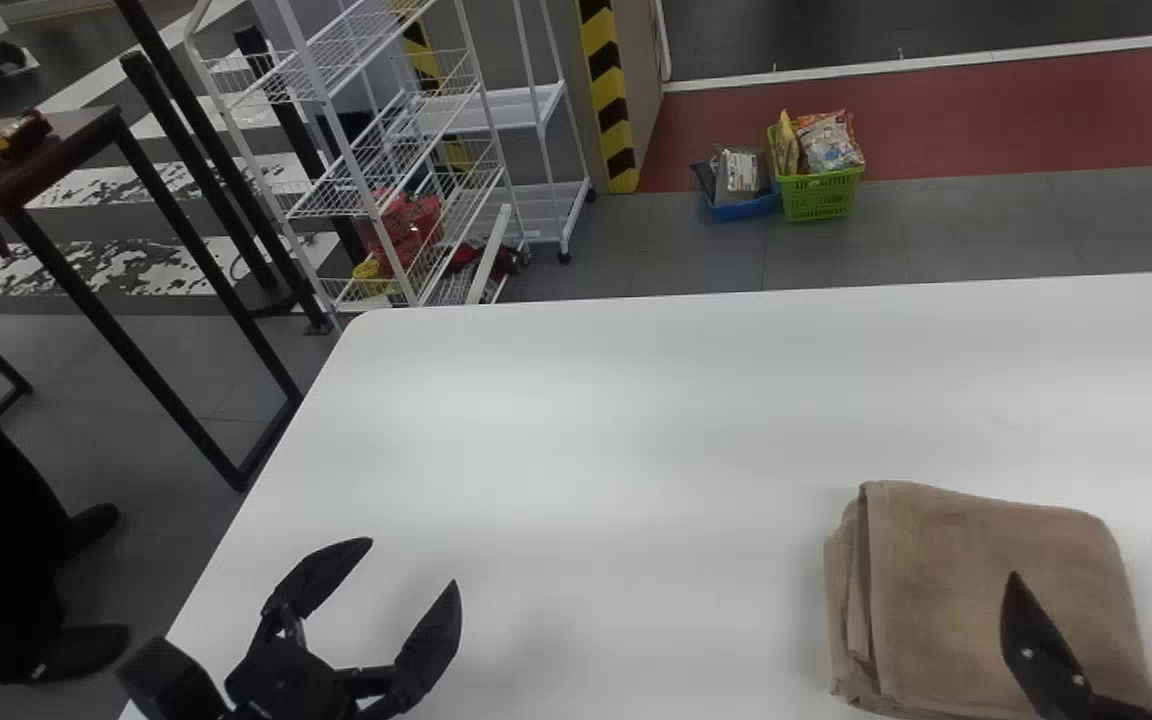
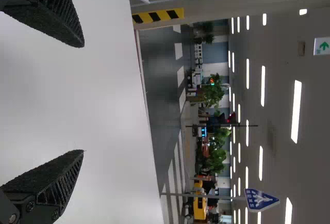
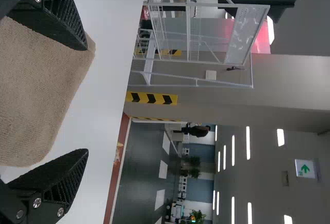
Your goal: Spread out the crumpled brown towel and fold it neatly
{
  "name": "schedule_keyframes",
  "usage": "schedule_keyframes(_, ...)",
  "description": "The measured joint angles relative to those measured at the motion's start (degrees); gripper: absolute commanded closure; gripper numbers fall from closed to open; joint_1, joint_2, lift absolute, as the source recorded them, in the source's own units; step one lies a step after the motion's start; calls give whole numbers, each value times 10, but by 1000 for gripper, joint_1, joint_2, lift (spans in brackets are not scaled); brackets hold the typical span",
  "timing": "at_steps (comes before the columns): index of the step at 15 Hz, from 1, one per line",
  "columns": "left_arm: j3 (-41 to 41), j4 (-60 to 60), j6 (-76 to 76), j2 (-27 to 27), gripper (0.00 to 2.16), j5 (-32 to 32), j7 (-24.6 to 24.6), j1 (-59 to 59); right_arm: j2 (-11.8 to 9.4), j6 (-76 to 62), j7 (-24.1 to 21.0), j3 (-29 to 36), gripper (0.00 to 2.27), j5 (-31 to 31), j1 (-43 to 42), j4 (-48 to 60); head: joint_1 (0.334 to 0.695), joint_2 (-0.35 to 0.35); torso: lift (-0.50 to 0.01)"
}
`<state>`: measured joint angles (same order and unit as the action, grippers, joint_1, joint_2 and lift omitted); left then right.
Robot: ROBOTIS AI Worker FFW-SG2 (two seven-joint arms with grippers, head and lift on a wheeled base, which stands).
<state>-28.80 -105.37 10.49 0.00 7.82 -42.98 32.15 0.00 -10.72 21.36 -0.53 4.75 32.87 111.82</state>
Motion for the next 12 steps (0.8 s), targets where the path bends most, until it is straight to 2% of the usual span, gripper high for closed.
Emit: schedule_keyframes(12, 1, 11, 3, 0, 76, -2, -1, -8, 0, -2, 0, 2, 113, 0, -3, -5, 695, 308, -128)
